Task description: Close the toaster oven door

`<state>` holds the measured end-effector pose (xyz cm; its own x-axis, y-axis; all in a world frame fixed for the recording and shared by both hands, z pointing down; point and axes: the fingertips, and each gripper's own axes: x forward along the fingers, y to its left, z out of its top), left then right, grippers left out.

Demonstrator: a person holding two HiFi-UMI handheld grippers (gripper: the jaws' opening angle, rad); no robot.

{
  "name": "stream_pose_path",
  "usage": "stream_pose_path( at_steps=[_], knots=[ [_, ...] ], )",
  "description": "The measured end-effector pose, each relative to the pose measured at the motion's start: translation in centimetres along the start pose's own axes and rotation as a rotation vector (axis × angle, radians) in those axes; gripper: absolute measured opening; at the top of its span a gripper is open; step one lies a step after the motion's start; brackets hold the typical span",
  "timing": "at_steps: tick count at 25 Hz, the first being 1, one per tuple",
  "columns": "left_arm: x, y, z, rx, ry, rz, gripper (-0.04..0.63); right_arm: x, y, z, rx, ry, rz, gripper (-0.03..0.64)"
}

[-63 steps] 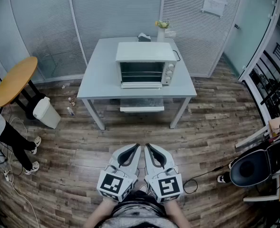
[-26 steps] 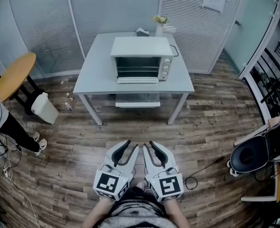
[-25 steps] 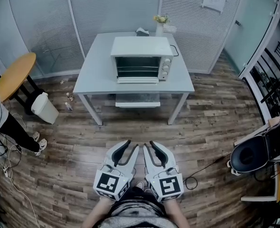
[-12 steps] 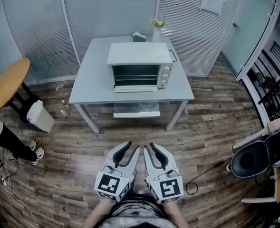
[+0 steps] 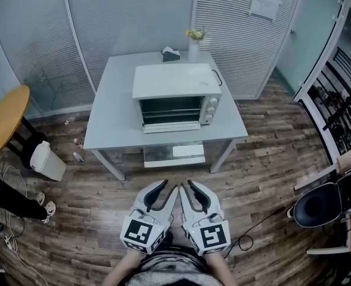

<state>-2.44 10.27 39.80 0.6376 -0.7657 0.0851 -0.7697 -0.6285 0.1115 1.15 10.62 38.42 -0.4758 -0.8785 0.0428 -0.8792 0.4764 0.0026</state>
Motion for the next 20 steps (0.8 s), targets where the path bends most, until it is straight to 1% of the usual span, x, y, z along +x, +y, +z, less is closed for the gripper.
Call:
stream_pose_path(
  at_steps=[8,14,20],
  knots=[
    [1.6,4.5,-0.3,-0.001,0.022,-0.021,0.120,4.6,0.0,-0.7,0.012,0.018,-0.024,0.072],
    [2.4,7.3,-0.4,-0.024,0.024,-0.011,0.120,7.7,0.1,-0.7,0.024,0.028,-0.026,0.072],
    [3.1,9.2,-0.6,-0.035,0.032,-0.004,0.120,9.4,0.1,-0.9,0.016,0.051,-0.019,0.074]
  ],
)
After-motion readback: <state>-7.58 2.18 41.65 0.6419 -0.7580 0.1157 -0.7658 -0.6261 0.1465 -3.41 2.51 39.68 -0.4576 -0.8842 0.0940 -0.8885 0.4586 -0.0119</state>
